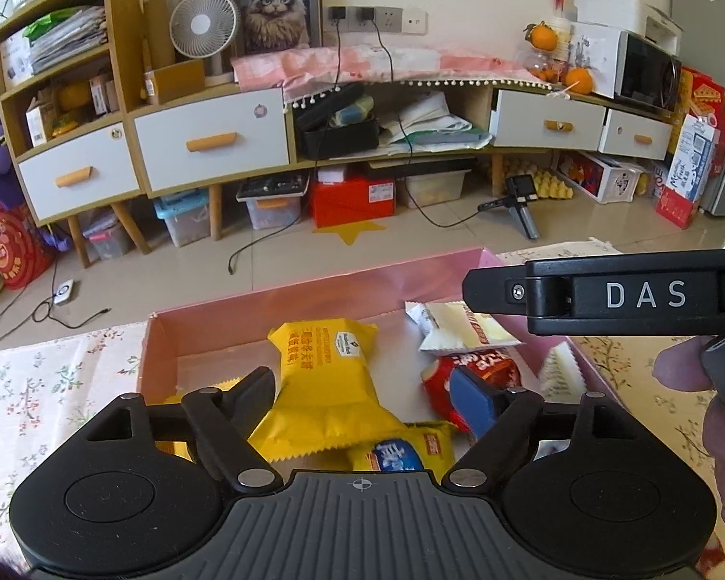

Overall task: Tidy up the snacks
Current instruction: 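Lower both bags into the pink box and open both tools to release them, then withdraw both open tools from the box back over the remaining snacks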

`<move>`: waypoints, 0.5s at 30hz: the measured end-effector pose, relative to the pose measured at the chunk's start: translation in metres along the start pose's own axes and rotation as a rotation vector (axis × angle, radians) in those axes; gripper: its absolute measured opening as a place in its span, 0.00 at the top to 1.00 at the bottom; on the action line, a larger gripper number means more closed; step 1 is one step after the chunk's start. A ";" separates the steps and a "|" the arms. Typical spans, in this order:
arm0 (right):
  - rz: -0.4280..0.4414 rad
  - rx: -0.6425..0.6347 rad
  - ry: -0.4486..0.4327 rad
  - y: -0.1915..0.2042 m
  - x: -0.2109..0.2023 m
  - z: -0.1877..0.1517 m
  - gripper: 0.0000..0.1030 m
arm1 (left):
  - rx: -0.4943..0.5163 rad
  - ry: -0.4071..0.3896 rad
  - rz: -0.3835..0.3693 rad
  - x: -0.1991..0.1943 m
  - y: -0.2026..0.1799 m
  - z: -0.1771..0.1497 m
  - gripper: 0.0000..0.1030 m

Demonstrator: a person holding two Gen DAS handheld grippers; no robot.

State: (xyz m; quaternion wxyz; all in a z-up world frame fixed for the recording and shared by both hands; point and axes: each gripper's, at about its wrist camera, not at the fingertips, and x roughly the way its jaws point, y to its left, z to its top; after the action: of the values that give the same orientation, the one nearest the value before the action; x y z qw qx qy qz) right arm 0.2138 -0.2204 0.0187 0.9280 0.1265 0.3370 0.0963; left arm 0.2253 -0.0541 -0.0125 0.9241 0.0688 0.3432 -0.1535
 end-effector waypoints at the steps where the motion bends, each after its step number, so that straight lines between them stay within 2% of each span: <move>1: -0.003 0.002 0.000 0.000 -0.002 -0.001 0.23 | -0.001 0.001 -0.001 -0.004 0.000 -0.001 0.21; 15: -0.043 -0.052 0.012 0.005 -0.045 -0.020 0.17 | -0.023 0.008 -0.002 -0.054 -0.002 -0.026 0.16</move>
State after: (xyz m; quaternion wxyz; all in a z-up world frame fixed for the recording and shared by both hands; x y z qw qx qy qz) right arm 0.1662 -0.2245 0.0327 0.9308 0.0947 0.3424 0.0860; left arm 0.1701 -0.0367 0.0032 0.9233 0.0585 0.3486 -0.1501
